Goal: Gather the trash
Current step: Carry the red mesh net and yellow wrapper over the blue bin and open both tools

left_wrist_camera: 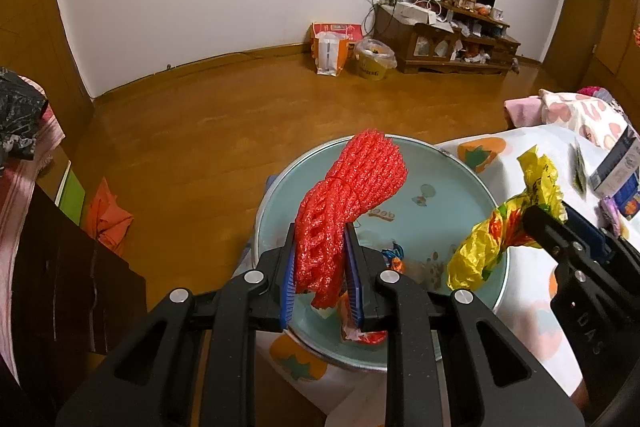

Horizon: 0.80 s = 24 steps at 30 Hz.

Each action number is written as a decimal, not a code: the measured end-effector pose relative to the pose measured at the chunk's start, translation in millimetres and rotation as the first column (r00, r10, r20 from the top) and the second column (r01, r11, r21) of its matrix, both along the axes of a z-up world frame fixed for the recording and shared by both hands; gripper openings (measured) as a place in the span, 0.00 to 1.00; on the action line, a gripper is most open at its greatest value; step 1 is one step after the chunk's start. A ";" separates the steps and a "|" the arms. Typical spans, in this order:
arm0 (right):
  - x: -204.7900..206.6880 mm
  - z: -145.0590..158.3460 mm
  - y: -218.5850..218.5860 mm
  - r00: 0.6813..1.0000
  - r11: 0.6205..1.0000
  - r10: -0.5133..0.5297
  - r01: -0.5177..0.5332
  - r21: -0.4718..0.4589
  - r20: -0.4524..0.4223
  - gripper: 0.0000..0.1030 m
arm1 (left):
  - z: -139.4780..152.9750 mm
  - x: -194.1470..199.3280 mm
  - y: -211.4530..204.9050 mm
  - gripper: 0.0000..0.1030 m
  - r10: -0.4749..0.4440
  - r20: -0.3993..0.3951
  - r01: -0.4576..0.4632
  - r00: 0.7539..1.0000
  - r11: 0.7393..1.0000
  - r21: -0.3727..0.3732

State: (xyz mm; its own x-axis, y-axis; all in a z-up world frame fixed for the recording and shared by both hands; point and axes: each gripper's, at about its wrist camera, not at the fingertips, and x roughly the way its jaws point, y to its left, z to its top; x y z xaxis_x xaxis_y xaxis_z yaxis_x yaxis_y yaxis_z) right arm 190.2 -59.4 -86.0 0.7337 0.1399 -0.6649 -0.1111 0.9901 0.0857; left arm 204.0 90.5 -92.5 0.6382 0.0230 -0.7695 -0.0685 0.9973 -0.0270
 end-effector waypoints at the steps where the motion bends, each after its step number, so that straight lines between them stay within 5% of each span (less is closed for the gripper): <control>1: 2.8 -2.2 0.3 1.000 1.000 0.003 -0.003 -0.001 -0.006 0.27 | -1.8 2.0 0.3 0.21 0.001 -0.004 -0.001 1.000 1.000 -0.001; 24: 59.2 -45.1 12.7 0.987 0.999 0.047 -0.051 -0.020 -0.151 0.30 | -45.0 39.5 -1.7 0.21 0.021 -0.102 -0.018 0.995 1.000 0.026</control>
State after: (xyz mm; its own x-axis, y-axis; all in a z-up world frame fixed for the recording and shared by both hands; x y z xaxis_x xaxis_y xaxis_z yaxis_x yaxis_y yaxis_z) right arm 249.5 -46.6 -131.1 0.6180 0.1563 -0.7705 -0.1472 0.9857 0.0819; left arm 243.6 88.8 -137.5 0.5552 0.0543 -0.8299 -0.0890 0.9960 0.0057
